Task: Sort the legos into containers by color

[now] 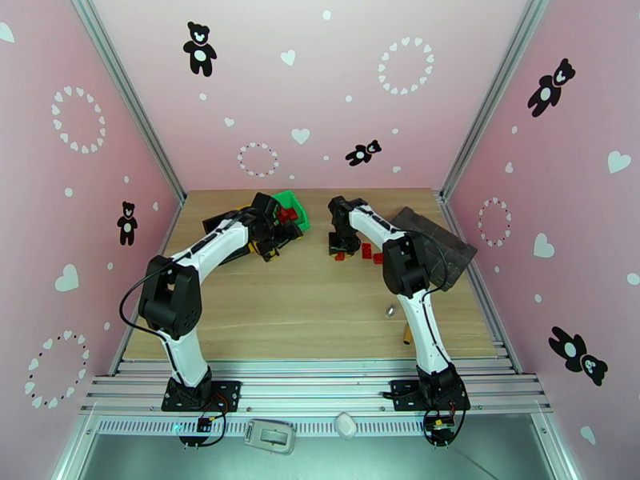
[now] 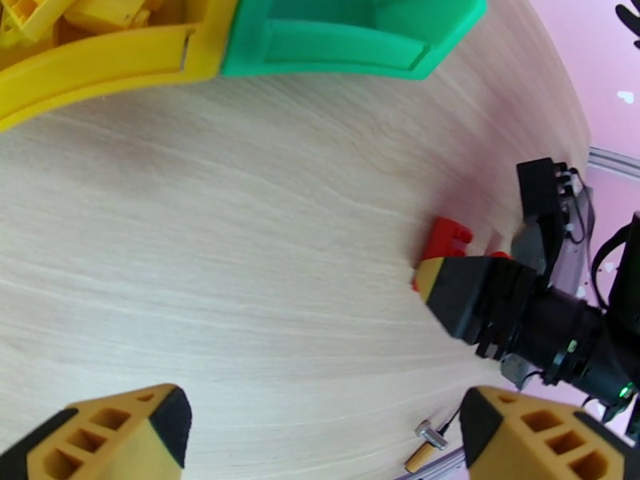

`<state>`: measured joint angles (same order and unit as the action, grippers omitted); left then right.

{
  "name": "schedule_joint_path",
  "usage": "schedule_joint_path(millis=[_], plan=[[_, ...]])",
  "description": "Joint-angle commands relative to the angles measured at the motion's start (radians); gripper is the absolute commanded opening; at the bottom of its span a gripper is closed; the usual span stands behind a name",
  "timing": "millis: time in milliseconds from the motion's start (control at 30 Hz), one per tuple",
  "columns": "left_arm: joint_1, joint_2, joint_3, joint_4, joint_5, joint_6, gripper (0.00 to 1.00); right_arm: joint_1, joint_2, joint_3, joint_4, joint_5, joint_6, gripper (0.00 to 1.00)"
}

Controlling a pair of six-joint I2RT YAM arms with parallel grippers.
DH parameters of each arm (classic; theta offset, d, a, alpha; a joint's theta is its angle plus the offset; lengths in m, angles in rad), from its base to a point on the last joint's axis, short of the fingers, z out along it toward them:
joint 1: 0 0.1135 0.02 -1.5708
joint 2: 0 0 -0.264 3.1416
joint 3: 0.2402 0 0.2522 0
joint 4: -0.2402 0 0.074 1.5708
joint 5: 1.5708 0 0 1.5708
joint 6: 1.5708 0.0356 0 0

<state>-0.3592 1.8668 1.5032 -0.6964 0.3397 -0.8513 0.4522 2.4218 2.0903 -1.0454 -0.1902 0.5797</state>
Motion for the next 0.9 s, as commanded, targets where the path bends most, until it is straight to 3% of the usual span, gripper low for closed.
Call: schedule_joint_path(millis=[0, 300, 467, 500, 567, 667, 767, 867], plan=[[0.029, 0.047, 0.04, 0.062, 0.082, -0.028, 0.95, 0.032, -0.069, 0.003, 0.109, -0.182, 0.084, 0.23], [0.123, 0.077, 0.139, 0.101, 0.114, -0.076, 0.94, 0.057, 0.023, 0.127, 0.309, -0.391, 0.284, 0.22], [0.152, 0.044, 0.152, 0.089, 0.092, -0.078, 0.94, 0.058, 0.146, 0.307, 0.418, -0.45, 0.44, 0.23], [0.153, 0.036, 0.147, 0.089, 0.091, -0.08, 0.94, 0.057, 0.176, 0.355, 0.436, -0.456, 0.463, 0.25], [0.154, 0.02, 0.129, 0.091, 0.086, -0.082, 0.94, 0.058, 0.25, 0.464, 0.495, -0.472, 0.561, 0.41], [0.154, -0.006, 0.094, 0.096, 0.079, -0.083, 0.94, 0.055, 0.328, 0.568, 0.6, -0.489, 0.67, 0.56], [0.155, -0.034, 0.058, 0.099, 0.07, -0.082, 0.94, 0.049, 0.343, 0.573, 0.668, -0.491, 0.717, 0.58], [0.156, -0.053, 0.042, 0.093, 0.058, -0.073, 0.94, 0.04, 0.327, 0.572, 0.625, -0.494, 0.671, 0.59]])
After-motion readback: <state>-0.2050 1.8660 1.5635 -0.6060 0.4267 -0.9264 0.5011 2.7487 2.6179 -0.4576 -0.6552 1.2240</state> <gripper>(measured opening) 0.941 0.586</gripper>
